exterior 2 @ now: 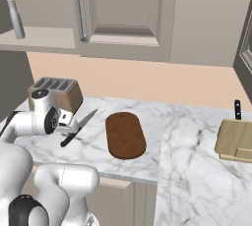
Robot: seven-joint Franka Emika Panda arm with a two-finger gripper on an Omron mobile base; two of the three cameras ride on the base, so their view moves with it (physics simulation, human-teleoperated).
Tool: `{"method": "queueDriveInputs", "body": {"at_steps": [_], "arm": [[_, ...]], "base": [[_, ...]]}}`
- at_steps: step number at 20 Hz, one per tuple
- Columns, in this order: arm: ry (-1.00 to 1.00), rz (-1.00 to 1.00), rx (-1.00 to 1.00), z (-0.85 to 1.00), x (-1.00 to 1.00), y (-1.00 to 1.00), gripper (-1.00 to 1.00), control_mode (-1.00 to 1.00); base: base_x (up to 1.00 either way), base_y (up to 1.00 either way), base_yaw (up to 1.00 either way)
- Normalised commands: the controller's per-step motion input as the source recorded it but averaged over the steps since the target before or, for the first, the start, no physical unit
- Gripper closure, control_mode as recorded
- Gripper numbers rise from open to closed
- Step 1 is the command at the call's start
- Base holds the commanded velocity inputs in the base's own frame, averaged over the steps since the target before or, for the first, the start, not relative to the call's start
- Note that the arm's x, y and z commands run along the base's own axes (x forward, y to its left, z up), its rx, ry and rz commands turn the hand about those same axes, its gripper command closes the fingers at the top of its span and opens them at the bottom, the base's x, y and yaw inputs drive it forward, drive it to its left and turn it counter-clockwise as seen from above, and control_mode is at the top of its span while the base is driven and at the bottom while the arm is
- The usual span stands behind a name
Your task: Move the cutting board and knife to the sink. Then move spray from the cabinet to the counter.
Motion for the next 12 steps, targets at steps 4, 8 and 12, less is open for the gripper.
{"method": "queueDriveInputs", "body": {"at_steps": [4,8,12], "arm": [[0.02,-0.01,0.0,-0.28,0.34,0.02,-1.0,-1.0],[0.0,0.0,0.0,-0.31,0.29,0.0,-1.0,-1.0],[0.0,0.0,0.01,-0.39,0.27,0.0,-1.0,-1.0]], "base": [[0.0,0.0,0.0],[0.0,0.0,0.0],[0.0,0.0,0.0]]}}
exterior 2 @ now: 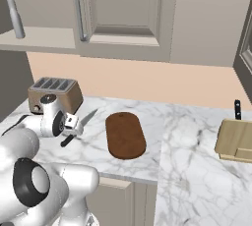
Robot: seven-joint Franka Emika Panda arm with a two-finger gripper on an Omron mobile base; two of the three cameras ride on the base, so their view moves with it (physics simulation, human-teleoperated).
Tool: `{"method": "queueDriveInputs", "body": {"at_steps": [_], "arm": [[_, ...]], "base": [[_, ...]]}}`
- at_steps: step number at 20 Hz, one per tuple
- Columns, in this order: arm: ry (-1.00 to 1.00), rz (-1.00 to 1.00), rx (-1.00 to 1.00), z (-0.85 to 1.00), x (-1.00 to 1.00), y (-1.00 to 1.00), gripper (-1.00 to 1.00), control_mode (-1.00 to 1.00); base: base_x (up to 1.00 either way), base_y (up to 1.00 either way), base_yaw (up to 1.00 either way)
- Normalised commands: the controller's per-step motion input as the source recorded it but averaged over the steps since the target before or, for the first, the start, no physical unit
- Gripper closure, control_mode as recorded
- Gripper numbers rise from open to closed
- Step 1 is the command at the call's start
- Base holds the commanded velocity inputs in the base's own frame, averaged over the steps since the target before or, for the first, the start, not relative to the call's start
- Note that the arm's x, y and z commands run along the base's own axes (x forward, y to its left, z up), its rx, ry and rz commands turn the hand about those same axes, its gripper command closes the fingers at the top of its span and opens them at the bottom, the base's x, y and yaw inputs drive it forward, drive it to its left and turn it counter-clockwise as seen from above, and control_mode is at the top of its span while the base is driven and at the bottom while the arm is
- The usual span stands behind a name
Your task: Move the cutting board and knife to the sink. Then move spray from the cabinet to the counter.
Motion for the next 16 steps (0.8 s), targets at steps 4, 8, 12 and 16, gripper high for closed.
{"method": "queueDriveInputs", "body": {"at_steps": [4,8,12,16], "arm": [[0.0,0.0,0.0,-0.36,0.27,0.03,-1.0,-1.0],[0.0,0.0,0.0,-0.3,0.27,0.03,-1.0,-1.0],[0.0,0.0,0.0,-0.26,0.27,0.04,-1.0,-1.0],[0.0,0.0,0.0,-0.22,0.25,0.06,-1.0,-1.0]], "base": [[0.0,0.0,0.0],[0.0,0.0,0.0],[0.0,0.0,0.0],[0.0,0.0,0.0]]}}
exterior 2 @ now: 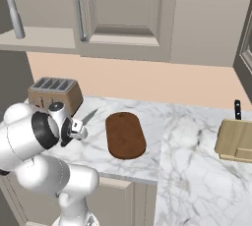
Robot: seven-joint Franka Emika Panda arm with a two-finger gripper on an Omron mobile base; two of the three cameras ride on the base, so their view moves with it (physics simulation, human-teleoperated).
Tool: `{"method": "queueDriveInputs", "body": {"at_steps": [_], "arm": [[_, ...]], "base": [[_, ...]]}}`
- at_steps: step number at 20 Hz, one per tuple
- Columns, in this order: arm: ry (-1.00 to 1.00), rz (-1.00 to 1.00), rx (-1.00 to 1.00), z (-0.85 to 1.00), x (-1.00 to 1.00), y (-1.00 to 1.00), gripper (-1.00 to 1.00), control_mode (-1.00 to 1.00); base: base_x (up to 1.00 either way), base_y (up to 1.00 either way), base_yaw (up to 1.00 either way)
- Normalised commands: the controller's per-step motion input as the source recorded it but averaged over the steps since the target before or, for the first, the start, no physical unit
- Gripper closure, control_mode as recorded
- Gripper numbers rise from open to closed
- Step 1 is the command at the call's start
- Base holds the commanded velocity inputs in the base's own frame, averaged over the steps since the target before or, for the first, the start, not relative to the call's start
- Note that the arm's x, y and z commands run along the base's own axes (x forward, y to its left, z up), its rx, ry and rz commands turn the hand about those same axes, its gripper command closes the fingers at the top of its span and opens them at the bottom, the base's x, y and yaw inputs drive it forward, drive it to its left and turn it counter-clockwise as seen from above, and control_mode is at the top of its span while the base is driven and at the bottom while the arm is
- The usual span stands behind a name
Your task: Move the cutting board and knife to the sink. Then move spray from the cabinet to the counter.
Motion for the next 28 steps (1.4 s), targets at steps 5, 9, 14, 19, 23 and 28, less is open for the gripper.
{"method": "queueDriveInputs", "body": {"at_steps": [5,9,14,19,23,28], "arm": [[0.03,0.0,0.02,-0.2,0.27,0.09,-1.0,-1.0],[0.04,0.0,0.02,-0.23,0.23,0.16,1.0,-1.0],[0.01,0.0,0.03,-0.27,0.02,0.13,1.0,-1.0],[0.0,0.0,0.0,-0.44,0.0,0.41,1.0,-1.0],[0.04,0.0,0.0,-0.47,0.0,0.56,1.0,-1.0],[0.21,0.02,0.09,-0.42,-0.03,0.46,1.0,-1.0]], "base": [[0.0,0.0,0.0],[0.0,0.0,0.0],[0.0,0.0,0.0],[0.0,0.0,0.0],[0.0,0.0,0.0],[0.0,0.0,0.0]]}}
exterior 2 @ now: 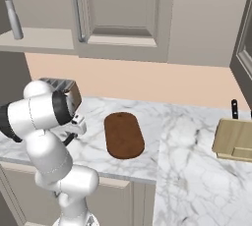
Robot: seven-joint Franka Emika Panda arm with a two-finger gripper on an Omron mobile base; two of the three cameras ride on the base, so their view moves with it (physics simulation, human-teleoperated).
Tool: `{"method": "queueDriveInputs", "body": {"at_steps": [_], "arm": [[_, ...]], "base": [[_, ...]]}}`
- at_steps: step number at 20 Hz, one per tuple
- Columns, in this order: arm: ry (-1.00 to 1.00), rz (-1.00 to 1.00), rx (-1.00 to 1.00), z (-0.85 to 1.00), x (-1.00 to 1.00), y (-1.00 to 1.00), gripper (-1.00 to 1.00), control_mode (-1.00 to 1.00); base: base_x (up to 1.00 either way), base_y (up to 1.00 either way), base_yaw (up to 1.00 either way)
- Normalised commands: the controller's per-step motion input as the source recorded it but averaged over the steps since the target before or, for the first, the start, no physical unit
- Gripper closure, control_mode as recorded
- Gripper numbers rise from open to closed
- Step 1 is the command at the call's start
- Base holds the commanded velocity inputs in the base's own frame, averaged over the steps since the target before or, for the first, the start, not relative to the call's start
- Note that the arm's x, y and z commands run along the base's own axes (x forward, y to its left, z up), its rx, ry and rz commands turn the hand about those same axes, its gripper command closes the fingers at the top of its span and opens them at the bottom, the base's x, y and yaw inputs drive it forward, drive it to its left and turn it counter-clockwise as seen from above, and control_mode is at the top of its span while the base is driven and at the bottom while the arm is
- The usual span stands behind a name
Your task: Move the cutting board and knife to the sink. Then move spray from the cabinet to the counter.
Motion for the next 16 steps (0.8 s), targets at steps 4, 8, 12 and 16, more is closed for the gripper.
{"method": "queueDriveInputs", "body": {"at_steps": [4,8,12,16], "arm": [[0.11,0.09,-0.05,-0.76,-0.13,0.14,1.0,-1.0],[-0.09,0.14,-0.16,-1.0,-0.39,0.0,1.0,-1.0],[0.0,0.02,0.0,-0.46,-0.14,0.01,1.0,-1.0],[0.01,0.0,0.04,0.01,-0.24,-0.04,1.0,-1.0]], "base": [[0.0,0.0,0.0],[0.0,0.0,0.0],[0.0,0.0,0.0],[0.0,0.0,0.0]]}}
